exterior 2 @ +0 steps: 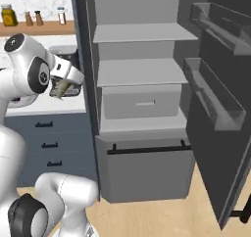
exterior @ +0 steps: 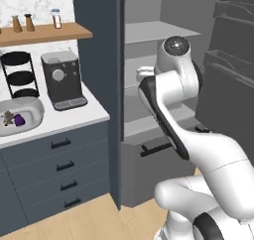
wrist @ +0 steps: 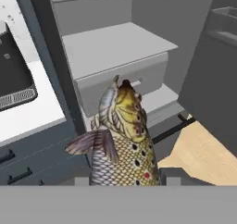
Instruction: Place one eggplant and one fish in each tupperware on the nearby counter, to pack two identical lunches.
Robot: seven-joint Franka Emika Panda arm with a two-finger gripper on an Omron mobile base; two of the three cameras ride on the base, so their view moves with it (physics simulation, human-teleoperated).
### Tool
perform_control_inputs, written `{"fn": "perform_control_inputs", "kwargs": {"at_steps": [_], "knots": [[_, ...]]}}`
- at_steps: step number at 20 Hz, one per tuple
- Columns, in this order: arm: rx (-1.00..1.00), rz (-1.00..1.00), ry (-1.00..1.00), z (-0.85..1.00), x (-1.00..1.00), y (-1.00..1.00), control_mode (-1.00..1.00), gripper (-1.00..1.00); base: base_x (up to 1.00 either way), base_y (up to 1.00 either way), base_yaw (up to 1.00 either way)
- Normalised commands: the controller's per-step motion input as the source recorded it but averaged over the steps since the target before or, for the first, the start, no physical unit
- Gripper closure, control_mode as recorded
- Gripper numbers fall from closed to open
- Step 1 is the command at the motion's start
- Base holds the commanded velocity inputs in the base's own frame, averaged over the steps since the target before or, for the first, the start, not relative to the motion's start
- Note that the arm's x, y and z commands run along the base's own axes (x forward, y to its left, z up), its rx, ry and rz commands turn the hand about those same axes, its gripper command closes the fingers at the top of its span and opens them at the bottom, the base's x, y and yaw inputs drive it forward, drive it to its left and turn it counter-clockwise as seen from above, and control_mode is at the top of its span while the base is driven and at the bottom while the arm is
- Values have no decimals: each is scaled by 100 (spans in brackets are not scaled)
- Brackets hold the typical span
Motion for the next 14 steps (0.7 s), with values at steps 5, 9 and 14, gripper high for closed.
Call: {"fn": "perform_control_inputs", "kwargs": {"at_steps": [5,9,14], "knots": [[0,0,0,0,0,0,100,100,37,100,5],[0,0,0,0,0,0,100,100,50,100,11],[0,0,0,0,0,0,100,100,-31,100,15]]}}
